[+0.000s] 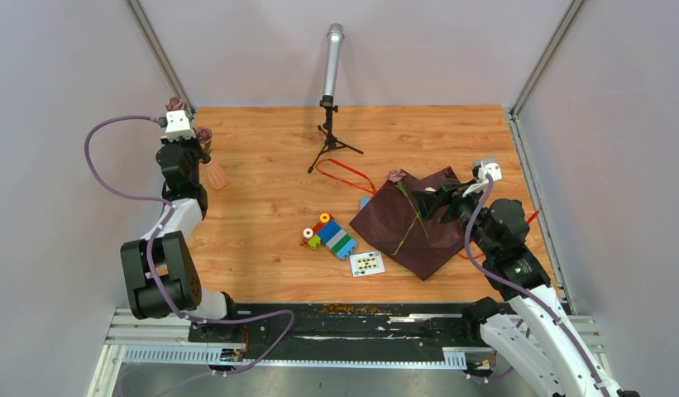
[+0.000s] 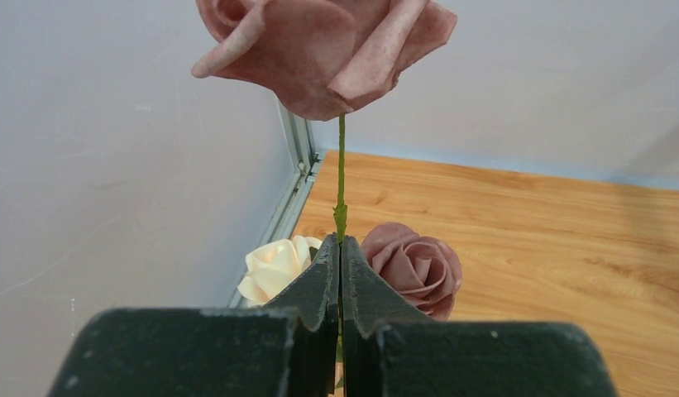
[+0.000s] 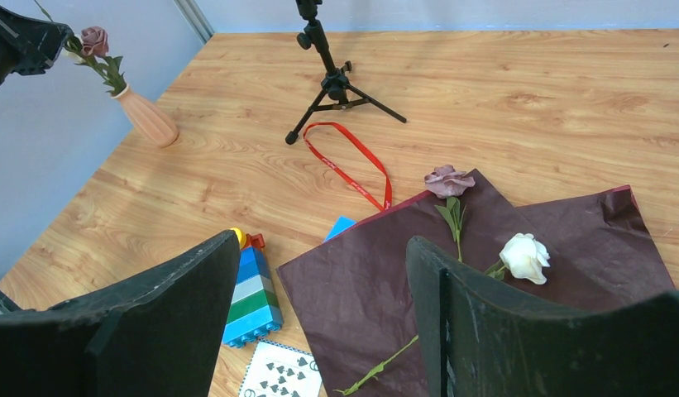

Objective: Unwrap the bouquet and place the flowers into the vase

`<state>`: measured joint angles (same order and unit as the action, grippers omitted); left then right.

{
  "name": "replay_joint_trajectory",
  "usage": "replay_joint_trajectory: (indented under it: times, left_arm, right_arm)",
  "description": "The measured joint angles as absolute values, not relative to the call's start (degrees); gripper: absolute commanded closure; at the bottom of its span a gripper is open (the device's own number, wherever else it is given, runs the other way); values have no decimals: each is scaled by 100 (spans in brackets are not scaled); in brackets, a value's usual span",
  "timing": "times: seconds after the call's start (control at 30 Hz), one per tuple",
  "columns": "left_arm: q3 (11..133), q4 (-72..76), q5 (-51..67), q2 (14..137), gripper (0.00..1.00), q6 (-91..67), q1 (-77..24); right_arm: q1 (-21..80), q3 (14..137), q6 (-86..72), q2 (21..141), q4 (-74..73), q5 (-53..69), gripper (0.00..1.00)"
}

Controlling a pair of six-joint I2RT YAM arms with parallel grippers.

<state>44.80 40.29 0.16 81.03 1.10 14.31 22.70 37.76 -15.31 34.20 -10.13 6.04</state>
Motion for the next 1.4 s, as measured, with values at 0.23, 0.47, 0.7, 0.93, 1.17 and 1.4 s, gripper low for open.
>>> replay_joint_trajectory:
  times: [0.23, 0.47, 0.7, 0.93, 1.17, 1.4]
  left_arm:
    - [4338, 4353, 16, 8189, 100, -38, 1431]
    - [4219, 4528, 64, 8357, 100, -130, 1433]
    - [4053, 4567, 62, 8512, 100, -121, 1433]
    - [4010, 4556, 82, 8816, 98, -117, 1433]
    - [4005, 4469, 80, 8949, 85, -115, 1435]
    - [4007, 4407, -16, 8949, 59, -165, 1433]
  right_arm:
    - [2270, 3776, -1531, 3420, -1015, 607, 25]
    - [2270, 3776, -1529, 3420, -1052, 607, 25]
    - [2270, 3776, -1529, 3413, -1059, 607, 25]
    - [2270, 3776, -1529, 3409, -1059, 609, 25]
    - [2270, 3776, -1529, 3406, -1059, 609, 25]
    - [2270, 3776, -1529, 3409, -1059, 607, 25]
